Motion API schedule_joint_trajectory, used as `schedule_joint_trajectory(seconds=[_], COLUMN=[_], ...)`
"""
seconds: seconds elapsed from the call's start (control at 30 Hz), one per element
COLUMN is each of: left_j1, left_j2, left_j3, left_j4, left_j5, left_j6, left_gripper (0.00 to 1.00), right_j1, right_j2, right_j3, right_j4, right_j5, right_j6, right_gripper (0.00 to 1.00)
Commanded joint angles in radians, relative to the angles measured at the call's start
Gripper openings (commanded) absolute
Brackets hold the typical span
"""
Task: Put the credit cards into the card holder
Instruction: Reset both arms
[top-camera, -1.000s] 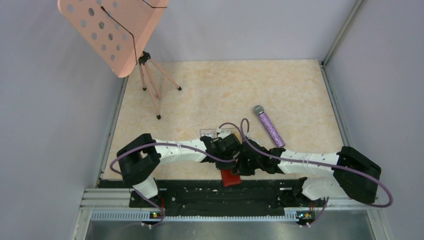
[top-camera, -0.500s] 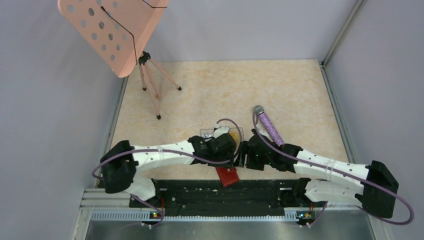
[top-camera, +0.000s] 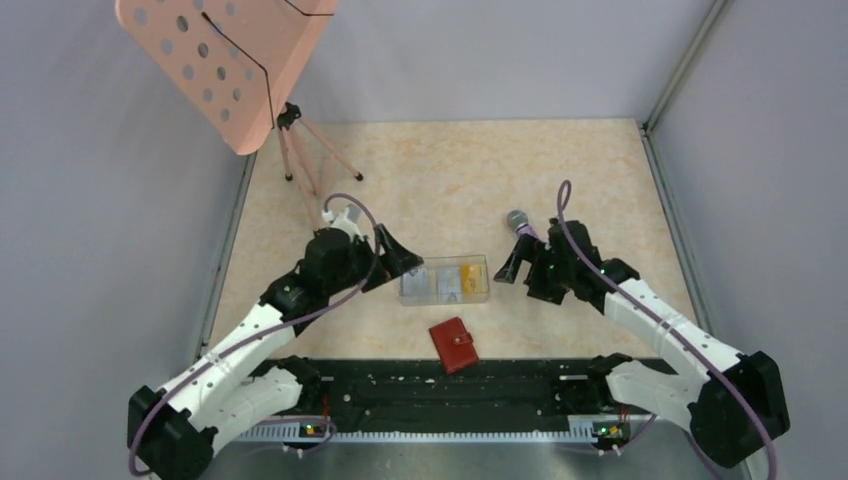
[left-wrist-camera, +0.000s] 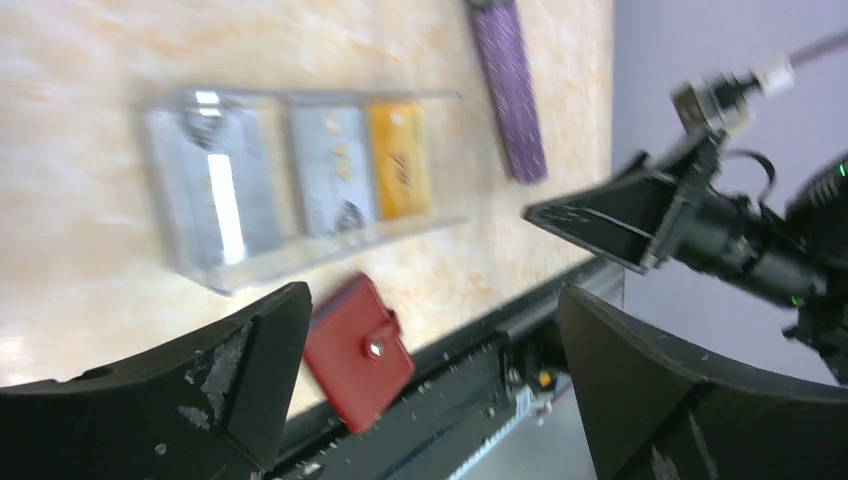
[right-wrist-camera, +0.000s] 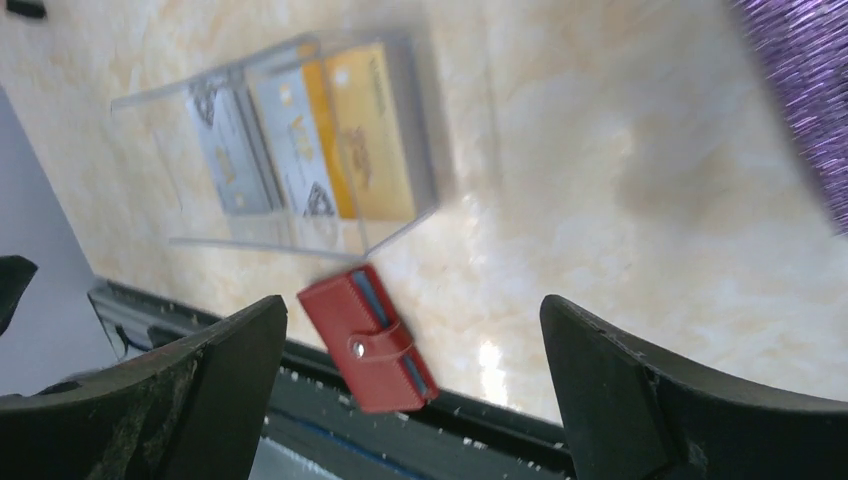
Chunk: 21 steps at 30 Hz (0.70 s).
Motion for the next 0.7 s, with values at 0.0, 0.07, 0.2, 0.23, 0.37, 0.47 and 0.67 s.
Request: schedule_joint_trajectory(seconds=[0.0, 0.07, 0.2, 0.23, 0.37, 0.47, 0.67], left_j1=[0.247, 0.337, 0.452, 0.463, 0.472, 0.473, 0.474], left_j2=[0.014, 0.035, 0.055, 0.052, 0.028, 0.016, 0.071], left_j3=[-0.029, -0.009, 0.013, 0.009, -0.039, -0.101, -0.265], left_j4=[-0.048, -0.096, -0.087, -0.066, 0.071, 0.206, 0.571], left_j5=[0.145, 0.105, -0.044, -0.102, -0.355, -0.477, -0.622], left_j6=[0.082, 0.144, 0.282, 0.314, 0.462, 0.578, 0.770], left_gripper=[0.99, 0.99, 0.99, 0.99, 0.99, 0.99, 0.99], right_j1=[-0.212, -0.304, -0.404, -0.405, -0.405, -0.406, -0.405], right_j2=[0.046, 0.057, 0.076, 0.082, 0.079, 0.034, 0.023], right_j3=[0.065, 0.080, 0.120, 0.126, 0.060, -0.087, -0.382], right_j4=[0.013, 0.012, 0.035, 0.050, 0.198, 0.427, 0.921], right_j5=[-0.087, -0.026, 0.219, 0.296, 0.492, 0.593, 0.682], right_j6=[-0.170, -0.227, -0.353, -0.380, -0.469, -0.509, -0.622], right_gripper=[0.99, 0.99, 0.99, 0.99, 0.98, 0.96, 0.94])
